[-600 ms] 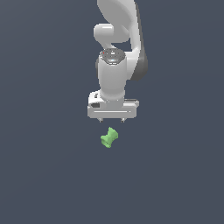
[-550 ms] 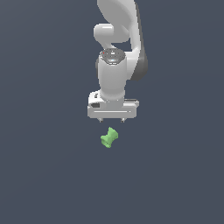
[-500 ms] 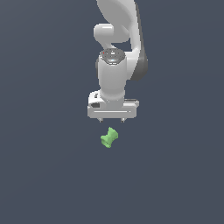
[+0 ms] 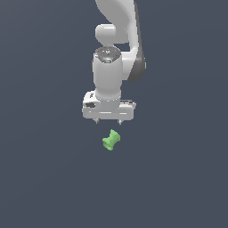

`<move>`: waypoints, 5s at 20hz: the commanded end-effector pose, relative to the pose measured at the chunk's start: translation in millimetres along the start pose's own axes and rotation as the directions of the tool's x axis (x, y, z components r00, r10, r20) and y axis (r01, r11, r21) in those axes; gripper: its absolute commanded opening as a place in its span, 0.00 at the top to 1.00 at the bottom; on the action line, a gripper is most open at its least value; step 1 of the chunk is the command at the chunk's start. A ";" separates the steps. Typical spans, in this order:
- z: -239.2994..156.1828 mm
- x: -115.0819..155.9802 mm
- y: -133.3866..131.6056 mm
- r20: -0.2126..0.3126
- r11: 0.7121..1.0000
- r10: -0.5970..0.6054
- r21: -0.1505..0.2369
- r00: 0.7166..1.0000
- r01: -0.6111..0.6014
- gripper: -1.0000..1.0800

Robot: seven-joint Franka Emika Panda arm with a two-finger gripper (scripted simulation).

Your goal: Pick up the object and move it to a goal position.

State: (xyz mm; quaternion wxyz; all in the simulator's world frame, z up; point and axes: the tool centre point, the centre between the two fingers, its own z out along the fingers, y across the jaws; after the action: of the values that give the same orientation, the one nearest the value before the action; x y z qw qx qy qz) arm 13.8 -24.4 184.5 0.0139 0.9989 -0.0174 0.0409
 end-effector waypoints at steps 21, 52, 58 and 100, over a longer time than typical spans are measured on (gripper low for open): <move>28.0 6.0 -3.8 0.031 0.973 0.232 0.004 0.972 -0.232 0.04; 93.4 10.1 -15.8 0.082 0.814 0.580 -0.026 0.810 -0.580 0.04; 123.3 6.7 -16.6 0.082 0.812 0.583 -0.027 0.809 -0.583 0.04; -67.6 33.7 40.9 0.082 0.811 0.584 -0.026 0.808 -0.584 1.00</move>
State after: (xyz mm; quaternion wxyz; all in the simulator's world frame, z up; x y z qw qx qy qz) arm 40.2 -59.7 238.1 -0.0003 0.9461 -0.3239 0.0005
